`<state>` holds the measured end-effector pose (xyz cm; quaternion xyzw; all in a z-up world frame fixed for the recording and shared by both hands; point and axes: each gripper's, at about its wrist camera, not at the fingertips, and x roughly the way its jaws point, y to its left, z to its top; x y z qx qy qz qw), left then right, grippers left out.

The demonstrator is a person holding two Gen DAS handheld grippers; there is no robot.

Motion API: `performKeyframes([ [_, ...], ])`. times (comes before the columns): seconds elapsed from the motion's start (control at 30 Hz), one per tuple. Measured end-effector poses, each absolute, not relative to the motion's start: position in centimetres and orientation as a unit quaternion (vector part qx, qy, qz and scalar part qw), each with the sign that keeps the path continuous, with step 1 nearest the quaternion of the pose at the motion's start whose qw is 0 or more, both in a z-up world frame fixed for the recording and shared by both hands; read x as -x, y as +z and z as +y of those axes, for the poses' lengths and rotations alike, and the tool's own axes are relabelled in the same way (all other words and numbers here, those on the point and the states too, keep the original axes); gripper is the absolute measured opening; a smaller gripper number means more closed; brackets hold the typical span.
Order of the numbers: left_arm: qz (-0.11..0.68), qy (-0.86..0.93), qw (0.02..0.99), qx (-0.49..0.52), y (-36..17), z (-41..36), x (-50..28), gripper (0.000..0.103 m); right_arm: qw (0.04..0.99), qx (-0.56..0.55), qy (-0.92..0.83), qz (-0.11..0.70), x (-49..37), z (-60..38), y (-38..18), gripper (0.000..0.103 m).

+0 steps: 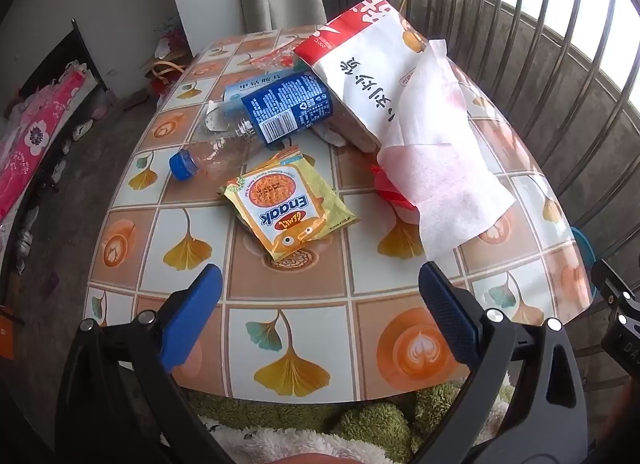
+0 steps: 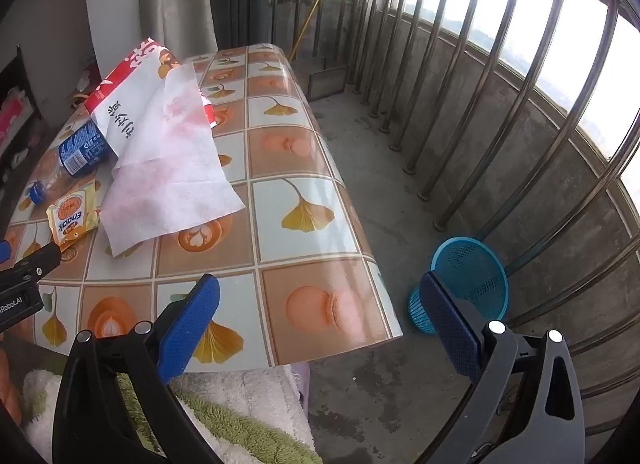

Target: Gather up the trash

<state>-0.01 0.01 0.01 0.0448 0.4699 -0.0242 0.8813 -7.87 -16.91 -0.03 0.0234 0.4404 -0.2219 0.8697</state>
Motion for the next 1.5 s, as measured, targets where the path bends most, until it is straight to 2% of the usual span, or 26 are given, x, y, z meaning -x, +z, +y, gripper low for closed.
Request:
performKeyframes([
  [1.5,0.475,-0.02,0.878,-0.046,-0.5,0.0,-0.1,0.094,0.87,-0.031,-0.215,0.443,7.4,-17.0,-0.1,0.097],
])
